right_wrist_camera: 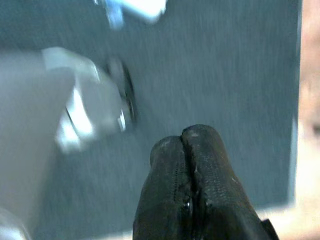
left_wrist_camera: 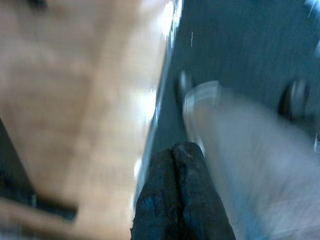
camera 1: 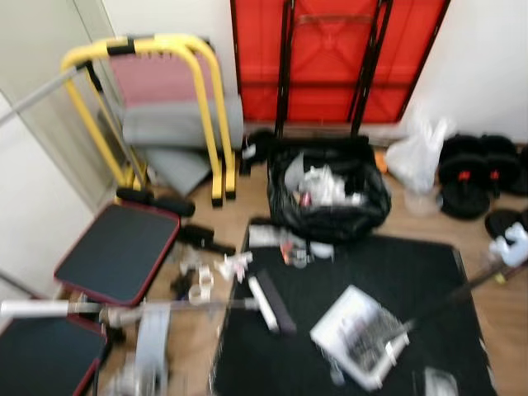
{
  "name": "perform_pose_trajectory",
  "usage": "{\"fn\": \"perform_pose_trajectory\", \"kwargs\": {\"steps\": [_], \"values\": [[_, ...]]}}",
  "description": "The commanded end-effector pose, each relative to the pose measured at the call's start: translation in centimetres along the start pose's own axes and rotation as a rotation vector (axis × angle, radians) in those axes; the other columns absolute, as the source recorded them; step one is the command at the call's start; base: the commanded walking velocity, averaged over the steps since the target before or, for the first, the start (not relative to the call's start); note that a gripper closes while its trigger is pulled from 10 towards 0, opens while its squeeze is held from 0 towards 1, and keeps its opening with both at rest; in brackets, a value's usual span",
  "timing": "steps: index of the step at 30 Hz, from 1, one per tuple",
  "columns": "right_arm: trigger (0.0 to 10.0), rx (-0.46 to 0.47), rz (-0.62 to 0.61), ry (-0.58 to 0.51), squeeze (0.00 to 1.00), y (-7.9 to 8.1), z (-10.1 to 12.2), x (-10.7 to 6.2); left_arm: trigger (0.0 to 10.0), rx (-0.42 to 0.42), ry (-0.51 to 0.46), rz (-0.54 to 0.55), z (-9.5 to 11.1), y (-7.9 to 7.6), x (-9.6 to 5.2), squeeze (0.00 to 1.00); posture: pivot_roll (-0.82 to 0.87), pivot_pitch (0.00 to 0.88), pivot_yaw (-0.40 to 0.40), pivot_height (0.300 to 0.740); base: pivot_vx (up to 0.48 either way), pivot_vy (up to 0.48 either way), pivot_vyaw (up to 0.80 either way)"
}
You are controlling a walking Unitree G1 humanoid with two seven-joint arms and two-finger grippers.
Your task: Sweep floor
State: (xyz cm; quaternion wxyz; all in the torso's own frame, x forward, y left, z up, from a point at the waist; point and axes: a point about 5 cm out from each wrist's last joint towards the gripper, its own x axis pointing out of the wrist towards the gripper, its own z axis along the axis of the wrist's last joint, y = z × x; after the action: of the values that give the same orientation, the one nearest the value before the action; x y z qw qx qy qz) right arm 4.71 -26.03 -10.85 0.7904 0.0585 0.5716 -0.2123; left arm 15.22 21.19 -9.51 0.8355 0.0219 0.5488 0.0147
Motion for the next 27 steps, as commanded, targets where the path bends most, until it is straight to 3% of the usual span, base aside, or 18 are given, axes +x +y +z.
{"fn": "perform_pose_trajectory", "kwargs": {"steps": [1,4,8,9,10,11,14,15,16,17,18,20,21,22,23,24,25,27], "values": [[10.0,0.035,-0.072,-0.153,0.0,-1.9,2.3,-0.2,10.0,-0.126,-0.113,0.14,4.1,2.5,-0.4,0.0,-0.03,0.0,0.002,0.74,0.0,0.0,0.0],[10.0,0.054,-0.088,-0.182,0.0,-2.5,2.7,-0.3,10.0,-0.199,-0.133,0.164,4.6,3.2,-0.5,0.0,-0.03,0.0,0.002,0.74,0.0,0.0,0.0],[10.0,0.047,-0.065,-0.405,0.0,-3.5,6.0,-0.9,10.0,-0.295,-0.241,0.219,6.6,6.1,-1.4,0.0,-0.02,0.0,0.002,0.74,0.0,0.0,0.0],[10.0,0.031,-0.02,-0.548,0.0,-2.8,11.8,-1.4,10.0,-0.291,-0.353,0.207,9.1,7.0,-2.1,0.0,-0.02,0.0,-0.003,0.74,0.0,0.0,0.0],[10.0,0.031,-0.02,-0.548,0.0,-2.8,11.8,-1.4,10.0,-0.291,-0.353,0.207,9.1,7.0,-2.1,0.0,-0.02,0.0,-0.003,0.74,0.0,0.0,0.0],[10.0,0.022,0.029,-0.674,0.0,-1.9,16.8,-2.4,10.0,-0.272,-0.454,0.187,11.4,7.4,-2.9,0.0,-0.01,0.0,-0.007,0.74,0.0,0.0,0.0],[10.0,0.022,0.029,-0.674,0.0,-1.9,16.8,-2.4,10.0,-0.272,-0.454,0.187,11.4,7.4,-2.9,0.0,-0.01,0.0,-0.007,0.74,0.0,0.0,0.0],[10.0,-0.011,0.099,-0.811,0.0,-0.5,21.7,-4.3,10.0,-0.252,-0.581,0.143,14.4,7.4,-3.9,0.0,-0.01,0.0,-0.012,0.74,0.0,0.0,0.0],[10.0,-0.011,0.099,-0.811,0.0,-0.5,21.7,-4.3,10.0,-0.252,-0.581,0.143,14.4,7.4,-3.9,0.0,-0.01,0.0,-0.012,0.74,0.0,0.0,0.0],[10.0,-0.059,0.191,-0.948,0.0,1.4,25.5,-6.6,10.0,-0.229,-0.723,0.073,17.6,6.6,-5.1,0.0,0.0,0.0,-0.019,0.74,0.0,0.0,0.0],[10.0,-0.134,0.292,-1.094,0.0,3.9,27.8,-9.5,10.0,-0.159,-0.877,-0.009,20.8,4.8,-6.7,0.0,0.0,0.0,-0.022,0.74,0.0,0.0,0.0],[10.0,-0.134,0.292,-1.094,0.0,3.9,27.8,-9.5,10.0,-0.159,-0.877,-0.009,20.8,4.8,-6.7,0.0,0.0,0.0,-0.022,0.74,0.0,0.0,0.0],[10.0,-0.206,0.41,-1.227,0.0,6.6,28.9,-12.7,10.0,-0.088,-1.034,-0.087,23.4,2.7,-8.9,0.0,0.0,0.0,-0.021,0.74,0.0,0.0,0.0],[10.0,-0.206,0.41,-1.227,0.0,6.6,28.9,-12.7,10.0,-0.088,-1.034,-0.087,23.4,2.7,-8.9,0.0,0.0,0.0,-0.021,0.74,0.0,0.0,0.0],[10.0,-0.256,0.537,-1.324,1.0,9.1,28.7,-15.7,10.0,-0.018,-1.162,-0.152,24.9,0.4,-11.1,0.0,0.0,0.0,-0.021,0.74,0.0,0.0,0.0],[10.0,-0.256,0.537,-1.324,1.0,9.1,28.7,-15.7,10.0,-0.018,-1.162,-0.152,24.9,0.4,-11.1,0.0,0.0,0.0,-0.021,0.74,0.0,0.0,0.0],[10.0,-0.333,0.653,-1.375,1.0,11.2,27.5,-17.8,10.0,0.052,-1.248,-0.208,25.1,-1.8,-13.1,0.0,0.01,0.0,-0.02,0.74,0.0,0.0,0.0],[10.0,-0.333,0.653,-1.375,1.0,11.2,27.5,-17.8,10.0,0.052,-1.248,-0.208,25.1,-1.8,-13.1,0.0,0.01,0.0,-0.02,0.74,0.0,0.0,0.0]]}}
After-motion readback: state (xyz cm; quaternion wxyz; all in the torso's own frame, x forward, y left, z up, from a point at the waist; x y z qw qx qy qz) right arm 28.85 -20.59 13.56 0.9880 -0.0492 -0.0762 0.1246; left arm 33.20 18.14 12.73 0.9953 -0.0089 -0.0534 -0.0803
